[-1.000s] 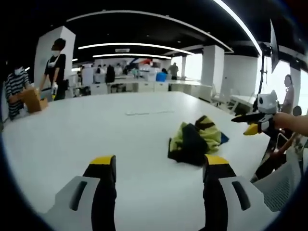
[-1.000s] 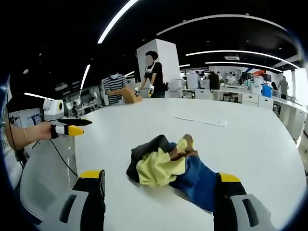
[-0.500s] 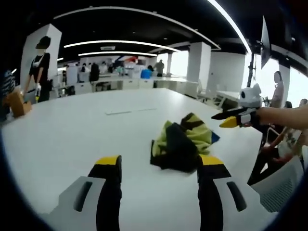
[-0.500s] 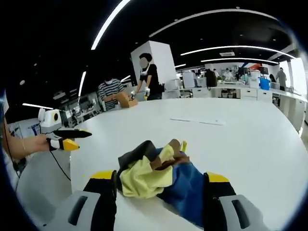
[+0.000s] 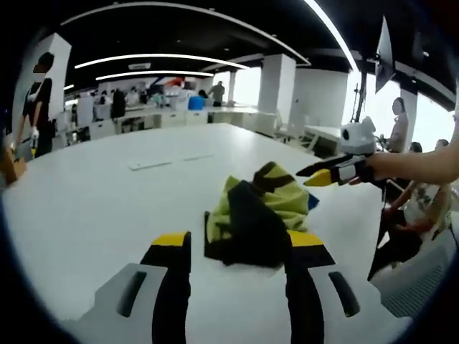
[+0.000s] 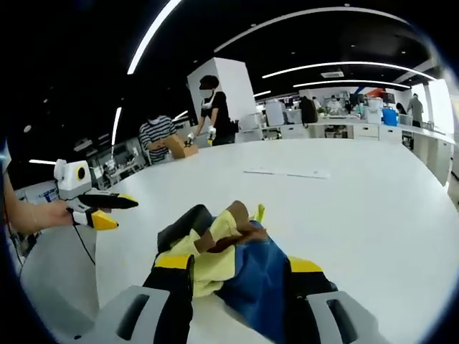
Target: Fold the garment on the visible template until the final outline fits inside the template.
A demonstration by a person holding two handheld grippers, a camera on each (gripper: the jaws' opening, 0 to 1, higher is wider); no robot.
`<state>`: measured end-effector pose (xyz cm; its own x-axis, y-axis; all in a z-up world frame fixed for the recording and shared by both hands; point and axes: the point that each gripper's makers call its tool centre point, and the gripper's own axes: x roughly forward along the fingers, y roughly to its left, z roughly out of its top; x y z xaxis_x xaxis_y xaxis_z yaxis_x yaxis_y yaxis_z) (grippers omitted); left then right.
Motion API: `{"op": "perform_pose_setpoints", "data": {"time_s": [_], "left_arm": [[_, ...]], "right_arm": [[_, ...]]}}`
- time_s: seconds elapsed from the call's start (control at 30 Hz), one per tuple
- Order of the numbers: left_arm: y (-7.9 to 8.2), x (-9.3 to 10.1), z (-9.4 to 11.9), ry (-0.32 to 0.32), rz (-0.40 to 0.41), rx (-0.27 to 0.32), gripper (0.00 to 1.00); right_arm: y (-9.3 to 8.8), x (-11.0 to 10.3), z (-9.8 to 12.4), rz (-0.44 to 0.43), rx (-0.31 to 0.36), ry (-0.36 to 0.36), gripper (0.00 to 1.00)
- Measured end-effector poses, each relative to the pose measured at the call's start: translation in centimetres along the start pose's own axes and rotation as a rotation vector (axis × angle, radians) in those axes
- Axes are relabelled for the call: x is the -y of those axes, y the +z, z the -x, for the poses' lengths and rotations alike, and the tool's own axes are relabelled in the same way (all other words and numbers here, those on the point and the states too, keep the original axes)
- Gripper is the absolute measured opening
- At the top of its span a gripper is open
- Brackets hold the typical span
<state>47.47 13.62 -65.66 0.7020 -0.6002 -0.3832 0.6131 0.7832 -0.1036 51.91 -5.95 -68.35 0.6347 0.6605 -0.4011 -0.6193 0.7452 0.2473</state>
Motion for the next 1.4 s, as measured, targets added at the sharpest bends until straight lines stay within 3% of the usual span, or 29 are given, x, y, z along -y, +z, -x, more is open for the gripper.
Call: {"op": "perform_pose_setpoints", "data": {"time_s": [0.7,0.9,1.2,1.33,1.4], "left_arm": [[-1.2,0.5,-5.2,-0.084,0.036,-0.059,0.32],[-2.0,0.7,-6.3,-0.112,0.059,-0.092,0.25],[-3.0,1.1,-7.1,-0.148,0.065,-0.126,0.19],[-3.7,0.9,-7.1,-0.141,0.059,-0.158,0.03],[-3.8,0.8,-7.0,-0.137,0.063,-0.162,0.0]], "right_arm": [[-1.4,1.4,-2.5,-0.104,-0.02,0.029,0.27],[-1.6,1.2,-3.0,-0.153,-0.021,0.063,0.23],[-1.8,1.2,-3.2,-0.161,-0.017,0.08,0.14],[-2.0,0.8,-3.1,-0.151,-0.016,0.087,0.05],[-2.1,0.6,-3.2,-0.143,-0.019,0.088,0.02]]}}
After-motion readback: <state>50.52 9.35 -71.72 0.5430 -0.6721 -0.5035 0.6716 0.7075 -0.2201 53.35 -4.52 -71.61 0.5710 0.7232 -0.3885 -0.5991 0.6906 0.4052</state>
